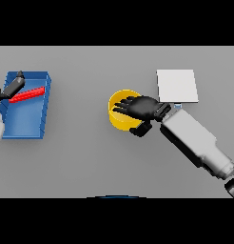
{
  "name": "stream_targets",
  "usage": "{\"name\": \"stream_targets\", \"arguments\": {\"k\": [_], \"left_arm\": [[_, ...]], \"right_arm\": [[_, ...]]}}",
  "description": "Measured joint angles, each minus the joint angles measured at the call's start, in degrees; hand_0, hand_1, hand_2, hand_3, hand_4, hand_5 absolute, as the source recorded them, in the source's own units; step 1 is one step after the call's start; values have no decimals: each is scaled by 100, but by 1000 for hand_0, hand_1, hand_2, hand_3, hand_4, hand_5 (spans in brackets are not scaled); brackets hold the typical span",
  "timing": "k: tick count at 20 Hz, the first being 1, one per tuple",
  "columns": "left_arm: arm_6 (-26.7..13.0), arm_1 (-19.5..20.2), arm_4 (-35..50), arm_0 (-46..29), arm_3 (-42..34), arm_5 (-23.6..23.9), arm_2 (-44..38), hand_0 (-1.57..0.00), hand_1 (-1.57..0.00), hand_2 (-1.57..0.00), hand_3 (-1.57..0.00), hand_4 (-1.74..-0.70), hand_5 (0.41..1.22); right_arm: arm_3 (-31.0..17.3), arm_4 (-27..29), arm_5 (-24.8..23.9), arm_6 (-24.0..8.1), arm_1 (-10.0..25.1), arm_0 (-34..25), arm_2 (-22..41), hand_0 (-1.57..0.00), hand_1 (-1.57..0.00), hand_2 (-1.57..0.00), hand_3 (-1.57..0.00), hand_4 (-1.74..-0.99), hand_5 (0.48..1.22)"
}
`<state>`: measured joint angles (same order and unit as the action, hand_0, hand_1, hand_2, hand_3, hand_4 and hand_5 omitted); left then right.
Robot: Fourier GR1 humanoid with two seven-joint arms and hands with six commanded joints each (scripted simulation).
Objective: Pick up the red beaker and tilt it to pour out 1 green nut into yellow bowl. Pick up the yellow bowl and place it on the metallic measuring scale.
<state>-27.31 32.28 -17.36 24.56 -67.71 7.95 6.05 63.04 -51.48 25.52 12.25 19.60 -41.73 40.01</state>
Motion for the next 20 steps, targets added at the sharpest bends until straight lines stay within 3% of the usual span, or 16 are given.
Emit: {"name": "stream_targets", "arguments": {"k": [5,7,8,9,11,13,15,16,19,20], "left_arm": [[94,-48,-49,1,75,-6,71,1,1,1,1,-745,699],[99,-47,-25,29,109,1,40,1,1,1,1,-750,701],[108,-31,-33,-2,101,-12,49,1,1,1,1,-752,701],[55,-22,-51,14,59,-2,53,1,1,1,1,-754,700],[93,-51,-39,12,113,10,49,1,1,1,1,-755,704],[124,-35,-65,-17,85,45,51,1,1,1,1,-756,701],[73,-35,-79,48,69,28,66,1,1,1,1,-751,698],[93,6,-77,-5,58,32,45,1,1,1,1,-750,695],[-1,-25,-113,35,34,-10,112,1,1,1,1,-739,690],[81,0,-98,37,119,-23,87,1,1,1,1,-735,689]], "right_arm": [[-300,63,261,-78,-171,-75,43,1,1,-23,-72,-1289,758],[-317,148,422,-150,-157,-68,-28,-26,-36,-71,-141,-1302,805],[-286,166,462,-260,-174,-32,-51,-161,-135,-147,-182,-1321,839],[-235,140,444,-360,-188,-5,-32,-443,-422,-375,-236,-1351,915],[-189,167,472,-147,-93,-22,-29,-849,-836,-806,-399,-1463,1025],[-105,251,669,-232,-87,15,-54,-1109,-1100,-1081,-706,-1557,1096],[-186,289,734,-80,-78,-68,-19,-1275,-1270,-1176,-1007,-1623,1141],[-200,304,771,-173,-115,-98,-13,-1334,-1330,-1205,-1120,-1647,1157],[-146,367,746,-265,-88,-90,30,-1450,-1448,-1268,-1320,-1693,1188],[-200,405,670,-167,-74,-101,21,-1474,-1472,-1281,-1365,-1702,1195]]}}
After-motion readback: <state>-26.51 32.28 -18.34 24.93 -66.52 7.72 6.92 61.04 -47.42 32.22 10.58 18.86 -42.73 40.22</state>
